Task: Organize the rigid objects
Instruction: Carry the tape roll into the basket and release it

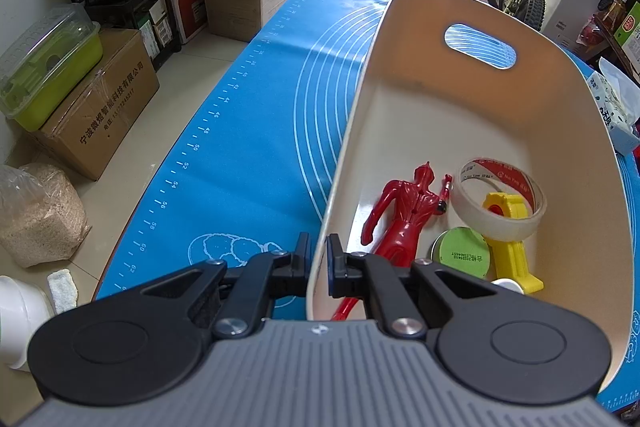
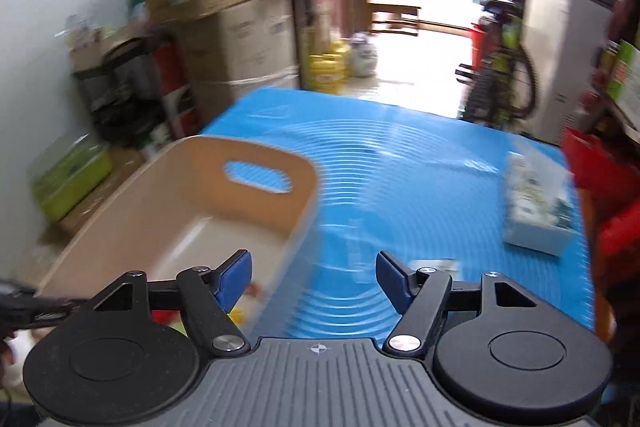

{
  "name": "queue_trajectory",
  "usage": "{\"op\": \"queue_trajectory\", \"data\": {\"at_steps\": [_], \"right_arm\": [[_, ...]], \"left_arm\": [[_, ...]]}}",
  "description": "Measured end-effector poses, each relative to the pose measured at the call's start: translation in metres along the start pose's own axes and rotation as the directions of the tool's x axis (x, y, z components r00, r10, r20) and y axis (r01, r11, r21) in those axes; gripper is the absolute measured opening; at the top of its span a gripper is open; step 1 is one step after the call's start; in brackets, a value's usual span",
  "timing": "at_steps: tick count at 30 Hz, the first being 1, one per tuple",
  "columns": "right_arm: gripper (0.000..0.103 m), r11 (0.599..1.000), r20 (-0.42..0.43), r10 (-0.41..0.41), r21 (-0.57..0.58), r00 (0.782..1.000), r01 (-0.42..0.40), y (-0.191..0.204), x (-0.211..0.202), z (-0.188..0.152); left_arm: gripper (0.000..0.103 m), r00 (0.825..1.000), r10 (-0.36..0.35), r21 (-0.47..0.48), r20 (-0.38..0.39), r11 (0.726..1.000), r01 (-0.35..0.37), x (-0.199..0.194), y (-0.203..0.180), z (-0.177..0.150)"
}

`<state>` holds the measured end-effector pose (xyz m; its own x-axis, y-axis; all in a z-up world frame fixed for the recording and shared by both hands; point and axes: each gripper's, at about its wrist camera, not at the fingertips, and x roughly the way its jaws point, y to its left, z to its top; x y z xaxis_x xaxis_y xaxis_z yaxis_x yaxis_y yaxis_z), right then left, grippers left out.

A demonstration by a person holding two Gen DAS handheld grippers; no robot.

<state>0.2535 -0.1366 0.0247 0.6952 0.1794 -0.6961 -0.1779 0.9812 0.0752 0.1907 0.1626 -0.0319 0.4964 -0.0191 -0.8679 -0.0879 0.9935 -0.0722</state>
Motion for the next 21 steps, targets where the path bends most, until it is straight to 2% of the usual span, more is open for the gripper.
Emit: {"op": "queue_trajectory", "data": {"at_steps": [3, 9, 15, 21], "right_arm": [[0.075, 0.998, -0.014, -0.057, 0.005, 0.998, 0.057, -0.024, 0.012, -0.006], [0.075, 0.992, -0.083, -0.102, 0.07, 0.991, 0.108, -0.061, 0.048, -0.026], [0.075, 0.989, -0.134, -0.132, 0.048, 0.982, 0.14, -0.071, 0.082, -0.038], [0.075, 0.984, -0.129, -0.155, 0.067, 0.98, 0.164, -0.073, 0.109, -0.036]], "left_arm": [[0.009, 1.0, 0.0, -0.001, 0.0, 1.0, 0.0, 0.0, 0.0, 0.0], [0.009, 1.0, -0.002, -0.002, -0.003, 1.0, 0.002, 0.001, 0.0, 0.0], [0.009, 1.0, -0.005, -0.005, -0.007, 1.0, 0.005, 0.002, -0.001, 0.001], [0.009, 1.0, -0.005, -0.005, -0.007, 1.0, 0.005, 0.002, -0.001, 0.001]]}}
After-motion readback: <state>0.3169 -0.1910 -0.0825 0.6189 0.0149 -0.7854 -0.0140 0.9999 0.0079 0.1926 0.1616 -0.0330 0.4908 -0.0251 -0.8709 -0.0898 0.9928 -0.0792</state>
